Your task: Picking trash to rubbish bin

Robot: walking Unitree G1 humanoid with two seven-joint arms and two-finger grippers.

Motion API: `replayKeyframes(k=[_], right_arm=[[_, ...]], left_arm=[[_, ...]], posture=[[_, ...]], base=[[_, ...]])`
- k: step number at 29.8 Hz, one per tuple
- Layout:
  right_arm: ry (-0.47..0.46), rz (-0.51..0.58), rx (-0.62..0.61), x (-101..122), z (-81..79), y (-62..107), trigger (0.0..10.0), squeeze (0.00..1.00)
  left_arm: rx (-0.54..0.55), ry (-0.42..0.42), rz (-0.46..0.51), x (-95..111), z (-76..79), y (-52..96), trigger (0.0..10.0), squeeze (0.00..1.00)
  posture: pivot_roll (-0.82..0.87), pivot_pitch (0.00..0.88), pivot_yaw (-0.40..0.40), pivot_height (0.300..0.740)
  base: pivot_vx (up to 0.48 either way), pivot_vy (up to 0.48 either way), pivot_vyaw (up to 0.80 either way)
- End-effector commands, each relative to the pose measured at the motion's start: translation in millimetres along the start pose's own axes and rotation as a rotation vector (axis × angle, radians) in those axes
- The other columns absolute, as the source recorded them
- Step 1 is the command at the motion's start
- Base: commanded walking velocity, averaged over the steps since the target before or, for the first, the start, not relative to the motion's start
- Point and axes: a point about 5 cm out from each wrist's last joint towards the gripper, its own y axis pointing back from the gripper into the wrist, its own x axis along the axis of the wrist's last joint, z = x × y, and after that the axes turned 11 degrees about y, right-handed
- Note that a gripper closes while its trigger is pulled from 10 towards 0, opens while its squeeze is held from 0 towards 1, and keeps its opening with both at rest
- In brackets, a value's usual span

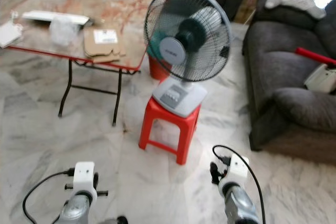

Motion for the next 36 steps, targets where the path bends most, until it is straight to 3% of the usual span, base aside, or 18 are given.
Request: replayKeyframes(k=[1, 19, 25, 36], right_arm=[[-0.008, 0.002, -0.008, -0.2, 2.1, 0.5, 10.0, 0.00], [-0.046, 0.040, 0.001, 10.4, 0.3, -2.6, 10.0, 0.00], [-0.066, 0.044, 0.015, 11.1, -3.2, -3.4, 10.0, 0.00], [-0.043, 0.080, 0.045, 19.6, -9.1, -5.7, 10.0, 0.00]], left_arm=[[0.007, -0.001, -0.029, -5.8, -4.3, 2.1, 10.0, 0.00], [-0.007, -0.011, -0.021, -1.9, -4.2, 0.3, 10.0, 0.00], [-0.004, -0.006, -0.018, -1.1, -4.4, 0.0, 10.0, 0.00], [-0.002, 0.011, 0.028, 9.1, -2.3, -3.4, 10.0, 0.00]], posture=[[0.03, 0.096, -0.101, 0.740], [0.03, 0.105, -0.104, 0.740], [0.03, 0.114, -0.105, 0.740], [0.03, 0.136, -0.103, 0.740]], base=[[0.000, 0.480, 0.00], [0.000, 0.458, 0.00], [0.000, 0.480, -0.80], [0.000, 0.466, 0.00]])
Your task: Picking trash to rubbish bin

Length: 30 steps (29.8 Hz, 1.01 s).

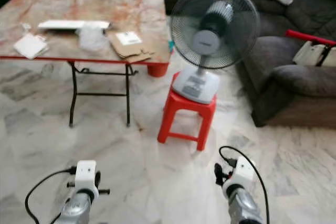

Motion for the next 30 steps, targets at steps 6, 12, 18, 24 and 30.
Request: replayKeyframes(k=[6, 12, 18, 24, 30], right_arm=[[0.085, 0.088, 0.046, 22.3, -6.8, -5.6, 10.0, 0.00], [0.186, 0.223, 0.212, 54.7, -41.2, -13.5, 10.0, 0.00], [0.179, 0.348, 0.278, 83.8, -60.8, -15.7, 10.0, 0.00], [0.167, 0.520, 0.349, 128.6, -87.6, -14.1, 10.0, 0.00], [0.138, 0.644, 0.394, 160.0, -103.9, -8.6, 10.0, 0.00]], left_arm=[[0.010, 0.017, 0.083, 16.3, 7.4, -4.8, 10.0, 0.00], [0.008, -0.005, 0.267, 53.2, 14.9, -10.5, 10.0, 0.00], [0.000, -0.032, 0.398, 81.7, 22.0, -11.5, 10.0, 0.00], [-0.031, -0.110, 0.577, 126.9, 38.4, -10.2, 10.0, 0.00], [-0.057, -0.165, 0.706, 161.3, 52.0, -3.4, 10.0, 0.00]], posture=[[0.03, 0.144, -0.100, 0.740], [0.05, 0.151, -0.101, 0.740], [0.05, 0.151, -0.098, 0.740], [0.05, 0.147, -0.094, 0.740], [0.06, 0.145, -0.091, 0.740]], base=[[0.000, 0.000, 0.00], [0.000, 0.000, 0.00], [0.000, 0.000, 0.00], [0.000, 0.000, 0.00], [0.000, 0.000, 0.00]])
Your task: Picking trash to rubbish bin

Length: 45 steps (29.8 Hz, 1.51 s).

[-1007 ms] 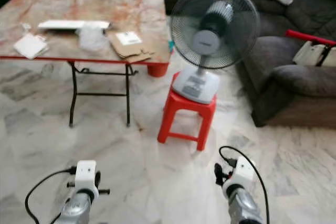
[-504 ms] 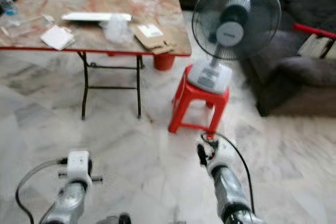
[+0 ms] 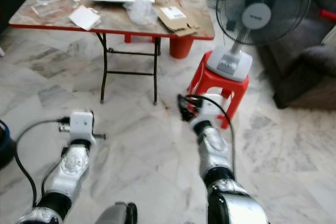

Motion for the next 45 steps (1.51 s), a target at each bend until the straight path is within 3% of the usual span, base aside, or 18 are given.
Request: replayKeyframes(k=[1, 8, 16, 36, 37, 38, 45], right_arm=[[0.006, 0.033, -0.022, 6.6, 8.1, 0.6, 10.0, 0.00], [0.011, 0.126, -0.005, 24.1, -0.5, -7.4, 10.0, 0.00], [0.002, 0.128, 0.002, 25.4, -1.8, -8.3, 10.0, 0.00], [0.000, 0.131, 0.030, 28.9, -9.8, -11.8, 10.0, 0.00], [-0.007, 0.132, 0.037, 29.3, -10.6, -12.2, 10.0, 0.01], [-0.011, 0.134, 0.035, 29.6, -10.6, -12.2, 10.0, 1.00], [-0.015, 0.140, 0.053, 29.5, -15.5, -12.1, 10.0, 1.00]], left_arm=[[-0.012, -0.020, -0.017, -1.9, 5.7, 2.7, 10.0, 0.00], [-0.023, -0.059, 0.066, 25.0, 13.9, -8.4, 10.0, 0.00], [-0.007, -0.068, 0.049, 26.9, 14.5, -6.9, 10.0, 0.00], [-0.007, -0.071, 0.038, 31.8, 16.7, -6.5, 10.0, 0.00], [-0.010, -0.070, 0.035, 31.4, 17.7, -6.4, 10.0, 0.09], [-0.015, -0.078, 0.033, 31.1, 18.6, -6.2, 10.0, 1.00], [-0.041, -0.079, 0.033, 31.7, 24.8, -7.6, 10.0, 1.00]], posture=[[0.06, 0.145, -0.091, 0.740], [0.05, 0.144, -0.083, 0.740], [0.06, 0.144, -0.083, 0.740], [0.05, 0.146, -0.094, 0.740], [0.05, 0.145, -0.095, 0.740], [0.05, 0.144, -0.096, 0.740], [0.05, 0.140, -0.099, 0.740]], base=[[0.000, 0.000, 0.00], [0.228, 0.000, 0.00], [0.317, 0.000, 0.66], [0.349, 0.000, 0.00], [0.349, 0.000, 0.00], [0.352, 0.000, 0.00], [0.329, 0.000, 0.00]])
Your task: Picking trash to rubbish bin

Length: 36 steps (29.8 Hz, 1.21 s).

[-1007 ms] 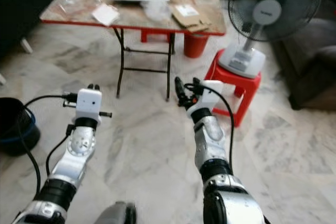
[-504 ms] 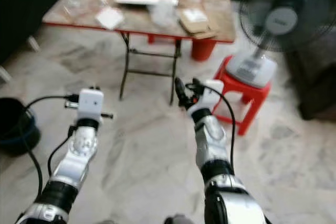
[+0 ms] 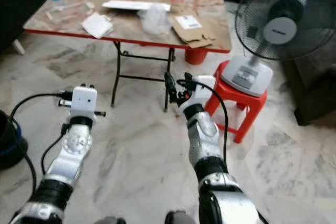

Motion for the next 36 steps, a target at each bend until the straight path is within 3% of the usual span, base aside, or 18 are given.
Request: replayKeyframes(k=[1, 25, 28, 29, 31, 36], right_arm=[[-0.005, 0.019, 0.022, 4.0, -7.7, -4.3, 10.0, 1.00], [-0.011, 0.013, 0.078, 3.5, -18.7, -6.8, 10.0, 1.00], [-0.012, 0.003, 0.083, 2.0, -18.6, -6.3, 10.0, 1.00], [-0.013, 0.001, 0.085, 1.6, -18.8, -6.1, 10.0, 1.00], [-0.012, -0.001, 0.085, 1.1, -18.9, -5.6, 10.0, 1.00], [-0.010, -0.007, 0.084, -0.2, -19.7, -5.1, 10.0, 1.00]], left_arm=[[-0.002, -0.029, 0.009, 1.7, -4.9, -3.1, 10.0, 1.00], [-0.016, -0.004, 0.015, 4.1, -0.4, -4.2, 10.0, 1.00], [0.004, 0.060, -0.017, 0.0, -2.3, -2.6, 10.0, 1.00], [0.010, 0.083, -0.020, -0.5, -3.5, -2.0, 10.0, 0.56], [0.015, 0.085, -0.016, -0.3, -5.3, -1.5, 10.0, 0.00], [0.024, 0.068, -0.018, -0.4, -8.4, -2.5, 10.0, 0.00]], posture=[[0.05, 0.140, -0.099, 0.740], [0.05, 0.138, -0.117, 0.740], [0.05, 0.139, -0.120, 0.740], [0.05, 0.139, -0.120, 0.740], [0.05, 0.142, -0.119, 0.740], [0.05, 0.146, -0.116, 0.740]], base=[[0.285, 0.000, 0.00], [0.011, 0.000, 0.00], [0.184, 0.000, 0.00], [0.431, 0.000, 0.00], [0.433, 0.000, 0.00], [0.439, 0.000, 0.00]])
